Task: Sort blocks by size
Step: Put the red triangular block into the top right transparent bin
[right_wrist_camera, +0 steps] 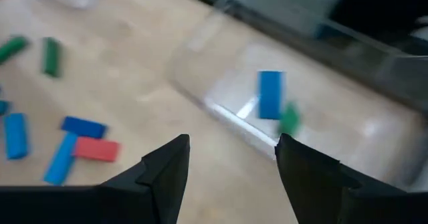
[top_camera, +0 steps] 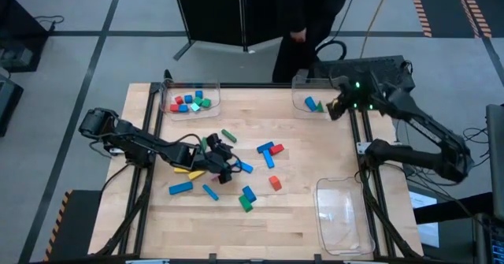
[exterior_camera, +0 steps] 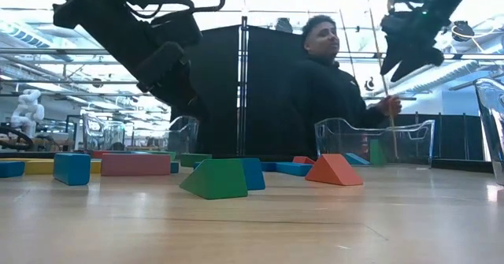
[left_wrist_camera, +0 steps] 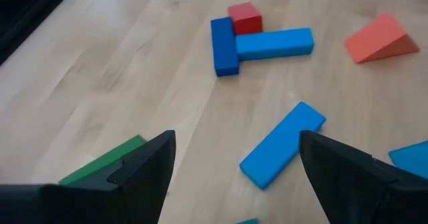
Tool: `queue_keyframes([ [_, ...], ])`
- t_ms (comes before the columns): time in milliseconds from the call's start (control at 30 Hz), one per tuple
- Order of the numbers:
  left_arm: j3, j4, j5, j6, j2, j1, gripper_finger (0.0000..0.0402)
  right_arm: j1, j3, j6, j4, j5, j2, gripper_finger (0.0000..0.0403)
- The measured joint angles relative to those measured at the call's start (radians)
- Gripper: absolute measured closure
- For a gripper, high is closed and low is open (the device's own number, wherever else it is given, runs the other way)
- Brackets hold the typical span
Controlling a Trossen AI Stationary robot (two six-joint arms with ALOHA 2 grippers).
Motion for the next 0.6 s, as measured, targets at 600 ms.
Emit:
queue_keyframes([
  [600,0.0,0.063,0.045,0.034,0.0,0.0,0.0084,0.387,-0.306,0.198,0.429,-0.029,-0.108,0.0188],
])
